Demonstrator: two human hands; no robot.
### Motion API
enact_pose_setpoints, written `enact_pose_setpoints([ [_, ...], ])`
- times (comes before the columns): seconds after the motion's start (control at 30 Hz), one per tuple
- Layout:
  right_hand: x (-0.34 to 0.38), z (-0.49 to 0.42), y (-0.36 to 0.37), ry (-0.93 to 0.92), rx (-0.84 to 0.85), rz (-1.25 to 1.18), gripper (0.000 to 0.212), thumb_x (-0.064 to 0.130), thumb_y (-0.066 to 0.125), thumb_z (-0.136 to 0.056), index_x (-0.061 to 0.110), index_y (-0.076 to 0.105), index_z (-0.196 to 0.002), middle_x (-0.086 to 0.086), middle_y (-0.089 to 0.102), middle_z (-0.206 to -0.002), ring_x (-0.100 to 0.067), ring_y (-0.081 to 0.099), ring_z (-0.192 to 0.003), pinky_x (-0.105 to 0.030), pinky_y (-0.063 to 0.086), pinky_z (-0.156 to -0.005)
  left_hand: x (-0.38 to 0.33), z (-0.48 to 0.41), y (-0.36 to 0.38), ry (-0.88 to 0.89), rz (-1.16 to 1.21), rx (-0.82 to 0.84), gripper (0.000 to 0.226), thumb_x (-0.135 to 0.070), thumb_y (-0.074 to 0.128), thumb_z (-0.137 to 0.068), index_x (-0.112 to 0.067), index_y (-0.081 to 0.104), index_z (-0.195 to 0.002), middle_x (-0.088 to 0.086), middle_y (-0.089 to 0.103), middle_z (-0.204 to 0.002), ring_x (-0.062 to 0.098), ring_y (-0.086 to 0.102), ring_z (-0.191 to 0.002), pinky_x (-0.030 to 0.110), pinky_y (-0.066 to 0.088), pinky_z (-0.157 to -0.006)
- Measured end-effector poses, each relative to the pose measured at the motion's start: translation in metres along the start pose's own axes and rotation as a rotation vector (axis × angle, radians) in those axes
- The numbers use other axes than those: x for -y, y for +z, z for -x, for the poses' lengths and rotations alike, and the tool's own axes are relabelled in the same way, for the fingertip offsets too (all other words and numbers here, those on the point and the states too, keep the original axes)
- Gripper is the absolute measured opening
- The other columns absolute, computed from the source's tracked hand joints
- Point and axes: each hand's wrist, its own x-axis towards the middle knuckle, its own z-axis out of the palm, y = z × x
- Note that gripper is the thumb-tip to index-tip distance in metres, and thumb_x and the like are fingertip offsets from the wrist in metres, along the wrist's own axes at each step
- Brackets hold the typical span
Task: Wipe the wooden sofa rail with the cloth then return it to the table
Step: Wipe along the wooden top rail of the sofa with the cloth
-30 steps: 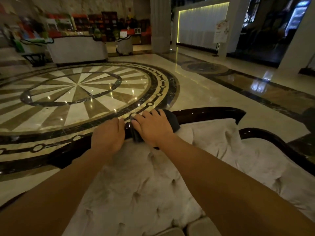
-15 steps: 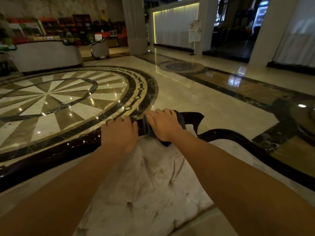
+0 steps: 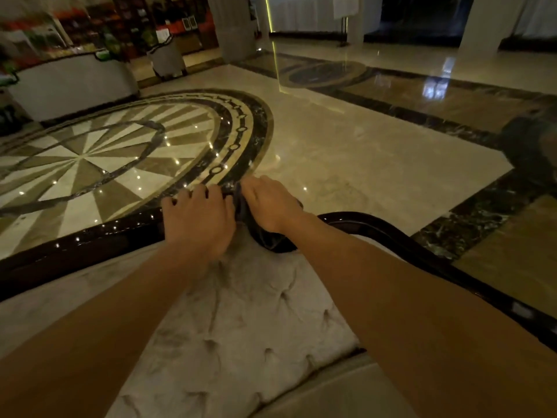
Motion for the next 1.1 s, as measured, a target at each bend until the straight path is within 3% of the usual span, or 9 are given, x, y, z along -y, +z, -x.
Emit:
enact_pose_setpoints([
  [0.17,-0.068,0.064,0.061,0.257,0.002,0.008,0.032,0.025,0.033,-0.104,0.011,0.058,-0.119,-0.01,0.062,-0.124,-0.03,0.048,-0.121,-0.048,0.027,-0.114,-0.04,-0.023,0.011,0.21,-0.112,0.091,0.047,-0.044,0.026,-0.098,-0.015,0.046,-0.129,0.01,0.055,-0.133,0.034,0.05,-0.122,0.055,0.038,-0.1],
  [0.27,-0.065,0.054,0.079,0.302,-0.048,-0.105,0.039,0.036,0.025,-0.103,0.019,0.059,-0.112,-0.004,0.063,-0.12,-0.025,0.046,-0.124,-0.054,0.012,-0.12,-0.056,-0.041,0.018,0.295,-0.088,0.168,0.042,-0.043,0.027,-0.099,-0.016,0.049,-0.121,0.009,0.059,-0.122,0.032,0.058,-0.107,0.049,0.046,-0.089],
  [0.33,-0.062,0.037,0.07,0.322,0.028,-0.143,0.04,0.035,0.023,-0.105,0.018,0.06,-0.1,-0.007,0.065,-0.11,-0.029,0.053,-0.115,-0.055,0.017,-0.117,-0.055,-0.048,0.019,0.303,-0.057,0.186,0.041,-0.046,0.026,-0.099,-0.017,0.053,-0.11,0.006,0.061,-0.109,0.03,0.061,-0.094,0.047,0.047,-0.081],
  [0.43,-0.054,0.015,0.052,0.305,0.13,-0.384,0.037,0.016,0.028,-0.106,0.003,0.062,-0.112,-0.022,0.064,-0.12,-0.038,0.058,-0.111,-0.049,0.039,-0.102,-0.054,-0.06,0.023,0.295,-0.06,0.213,0.037,-0.046,0.027,-0.098,-0.021,0.053,-0.096,0.001,0.055,-0.09,0.023,0.053,-0.079,0.044,0.046,-0.078],
  [0.6,-0.05,0.013,0.037,0.537,0.08,-0.922,0.033,0.012,0.035,-0.102,0.002,0.066,-0.107,-0.025,0.066,-0.118,-0.039,0.061,-0.111,-0.05,0.048,-0.101,-0.07,-0.076,0.03,0.351,-0.11,0.255,0.028,-0.038,0.028,-0.098,-0.02,0.048,-0.091,0.004,0.054,-0.094,0.025,0.053,-0.084,0.045,0.045,-0.078],
  [0.73,-0.086,0.033,0.028,0.131,0.158,-0.245,0.029,0.015,0.033,-0.106,0.006,0.051,-0.085,-0.029,0.065,-0.102,-0.042,0.058,-0.09,-0.042,0.039,-0.078,-0.109,-0.082,0.037,0.328,-0.37,0.265,0.03,-0.034,0.041,-0.092,-0.015,0.061,-0.103,0.007,0.055,-0.099,0.03,0.056,-0.098,0.044,0.045,-0.082],
  [0.87,-0.139,0.052,0.02,-0.001,0.12,0.394,0.043,0.038,0.027,-0.105,0.014,0.064,-0.11,-0.009,0.065,-0.111,-0.031,0.057,-0.102,-0.044,0.038,-0.098,-0.146,-0.064,0.051,0.309,-0.822,0.377,0.033,-0.038,0.043,-0.091,-0.018,0.062,-0.109,0.009,0.063,-0.111,0.031,0.055,-0.107,0.047,0.041,-0.096],
  [0.97,-0.163,0.061,0.006,0.079,-0.023,0.385,0.043,0.041,0.028,-0.104,0.015,0.06,-0.112,-0.01,0.064,-0.113,-0.031,0.056,-0.104,-0.044,0.04,-0.095,-0.155,-0.054,0.08,0.242,-0.462,0.509,0.028,-0.033,0.041,-0.096,-0.017,0.063,-0.106,0.003,0.06,-0.094,0.025,0.06,-0.091,0.038,0.048,-0.081],
  [1.1,-0.21,0.093,-0.014,0.233,-0.168,0.409,0.047,0.048,0.026,-0.101,0.015,0.056,-0.115,-0.008,0.063,-0.111,-0.028,0.057,-0.1,-0.042,0.044,-0.088,-0.193,-0.058,0.111,0.211,-0.098,0.539,0.035,-0.033,0.046,-0.097,-0.011,0.051,-0.123,0.011,0.056,-0.124,0.03,0.057,-0.111,0.04,0.048,-0.094],
])
